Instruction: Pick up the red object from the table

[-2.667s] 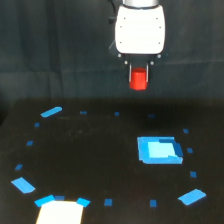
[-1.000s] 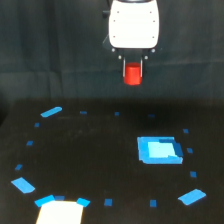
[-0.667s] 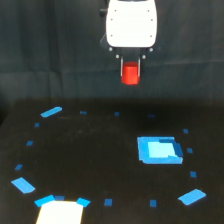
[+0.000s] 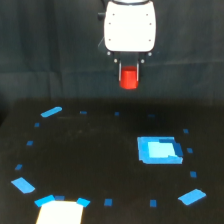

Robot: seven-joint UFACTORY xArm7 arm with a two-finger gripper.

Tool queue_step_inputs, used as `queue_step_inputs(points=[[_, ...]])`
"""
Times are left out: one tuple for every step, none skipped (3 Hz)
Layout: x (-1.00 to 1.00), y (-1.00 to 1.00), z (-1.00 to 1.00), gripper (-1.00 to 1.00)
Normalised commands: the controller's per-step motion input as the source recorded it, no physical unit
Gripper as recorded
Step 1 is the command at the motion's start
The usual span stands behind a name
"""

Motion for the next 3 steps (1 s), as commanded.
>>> queue_step_inputs(points=[[-0.04,0.27,-0.41,-1.0],[0.23,-0.05,0.18,-1.0],[-0.08,-0.11,-0.54,-1.0]])
